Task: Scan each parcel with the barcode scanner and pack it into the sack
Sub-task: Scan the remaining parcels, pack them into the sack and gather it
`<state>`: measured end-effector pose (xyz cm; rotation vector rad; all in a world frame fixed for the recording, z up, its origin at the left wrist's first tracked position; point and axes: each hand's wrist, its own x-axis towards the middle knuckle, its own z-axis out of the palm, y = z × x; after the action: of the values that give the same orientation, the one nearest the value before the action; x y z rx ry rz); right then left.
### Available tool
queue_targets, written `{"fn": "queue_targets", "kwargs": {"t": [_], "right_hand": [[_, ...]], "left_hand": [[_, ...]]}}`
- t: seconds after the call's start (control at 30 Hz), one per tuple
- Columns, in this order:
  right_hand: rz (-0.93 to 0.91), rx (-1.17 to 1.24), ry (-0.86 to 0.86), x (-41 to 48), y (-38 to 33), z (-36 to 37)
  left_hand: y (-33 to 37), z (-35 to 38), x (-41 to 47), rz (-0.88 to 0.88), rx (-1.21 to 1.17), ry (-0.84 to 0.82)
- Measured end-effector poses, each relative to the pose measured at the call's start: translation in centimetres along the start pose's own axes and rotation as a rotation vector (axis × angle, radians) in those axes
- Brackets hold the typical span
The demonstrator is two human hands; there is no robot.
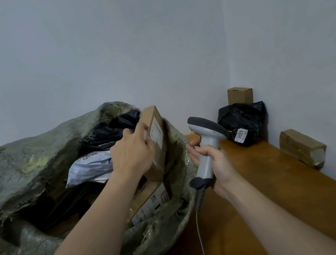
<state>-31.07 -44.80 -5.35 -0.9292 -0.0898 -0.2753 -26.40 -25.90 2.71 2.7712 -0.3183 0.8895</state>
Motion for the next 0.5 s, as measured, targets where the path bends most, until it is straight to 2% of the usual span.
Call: {"fn": "queue_targets", "kwargs": {"t": [0.3, 0.5], "right_hand": [[-0.023, -0.029, -0.039, -0.1, 0.1, 0.3], [-0.034, -0.068, -0.036, -0.1, 0.0, 0.3]], "left_hand": [[0.5, 2.2, -0.3, -0.082, -0.042, 0.018], [0.3, 2.8, -0.7, -0.102, -0.007, -0.177]]}}
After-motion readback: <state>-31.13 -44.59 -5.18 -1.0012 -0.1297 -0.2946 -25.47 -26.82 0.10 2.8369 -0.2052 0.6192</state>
